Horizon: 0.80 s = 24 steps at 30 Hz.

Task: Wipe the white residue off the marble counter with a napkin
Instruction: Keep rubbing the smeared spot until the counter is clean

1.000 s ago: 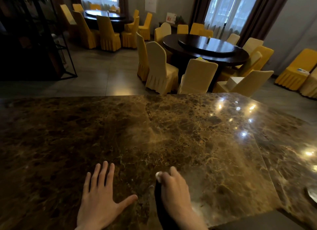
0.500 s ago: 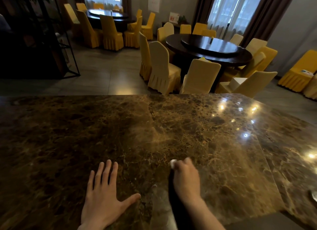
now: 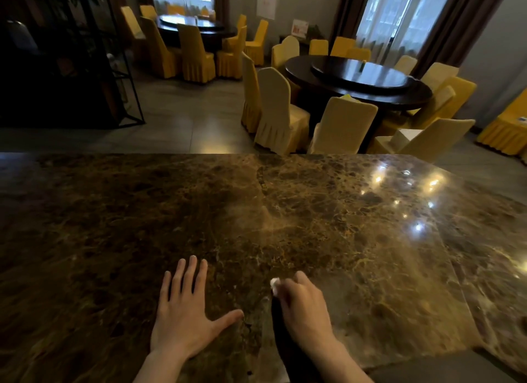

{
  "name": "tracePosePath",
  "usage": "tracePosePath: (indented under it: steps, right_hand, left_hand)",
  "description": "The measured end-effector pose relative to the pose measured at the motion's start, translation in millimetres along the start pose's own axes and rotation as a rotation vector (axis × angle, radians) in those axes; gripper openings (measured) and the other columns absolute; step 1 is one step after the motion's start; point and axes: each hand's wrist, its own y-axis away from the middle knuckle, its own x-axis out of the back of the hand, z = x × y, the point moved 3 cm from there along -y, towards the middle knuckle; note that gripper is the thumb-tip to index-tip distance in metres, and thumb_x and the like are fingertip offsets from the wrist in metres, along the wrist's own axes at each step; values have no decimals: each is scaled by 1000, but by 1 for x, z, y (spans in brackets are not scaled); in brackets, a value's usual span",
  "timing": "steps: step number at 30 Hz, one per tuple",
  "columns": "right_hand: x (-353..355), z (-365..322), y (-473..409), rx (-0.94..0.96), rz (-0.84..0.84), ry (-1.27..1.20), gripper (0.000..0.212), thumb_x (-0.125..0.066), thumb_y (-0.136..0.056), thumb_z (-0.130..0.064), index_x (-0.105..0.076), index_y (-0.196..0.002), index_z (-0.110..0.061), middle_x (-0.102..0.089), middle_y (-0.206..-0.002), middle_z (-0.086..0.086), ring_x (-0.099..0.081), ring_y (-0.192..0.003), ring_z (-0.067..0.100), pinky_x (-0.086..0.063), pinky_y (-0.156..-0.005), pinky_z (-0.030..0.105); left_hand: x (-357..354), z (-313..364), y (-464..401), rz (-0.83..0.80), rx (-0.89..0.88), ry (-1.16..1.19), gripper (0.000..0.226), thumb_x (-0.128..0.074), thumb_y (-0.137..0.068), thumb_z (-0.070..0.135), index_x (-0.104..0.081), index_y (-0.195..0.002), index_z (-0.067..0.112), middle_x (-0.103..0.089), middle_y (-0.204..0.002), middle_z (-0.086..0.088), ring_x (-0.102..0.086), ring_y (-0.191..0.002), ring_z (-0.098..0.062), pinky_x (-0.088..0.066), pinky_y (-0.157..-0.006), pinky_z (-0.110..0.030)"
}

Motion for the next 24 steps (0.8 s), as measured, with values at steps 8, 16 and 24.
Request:
tracePosePath:
  steps: [8,16,24]
  right_hand:
    - [-3,-41,22,225,-42,-47,21,-60,-97,-36,-68,-84,-21,-47,-79,-8,-52,-69,14,-43,-56,33]
    - [18,33,-20,-175,140,60,19,-59,-98,-21,-74,-87,-18,-49,-81,-4,-54,-71,20,-39,-61,33]
    - [-26,-32,15,137,-64,-61,19,-55,-97,-42,-62,-92,-25,-42,-80,-11,-49,-66,11,-32,-54,23]
  left_hand:
    - [-2,-2,0,-17,-18,18,144,-10,-51,116,26,-157,26,33,-167,3,38,-151,-17,15,-130,-51]
    - [-1,-3,1,2,-23,38,148,-16,-46,118,28,-156,29,36,-166,6,42,-149,-15,17,-129,-50]
    - [-2,-3,0,-26,-17,17,149,-13,-45,118,31,-155,26,39,-165,3,43,-148,-17,17,-129,-51]
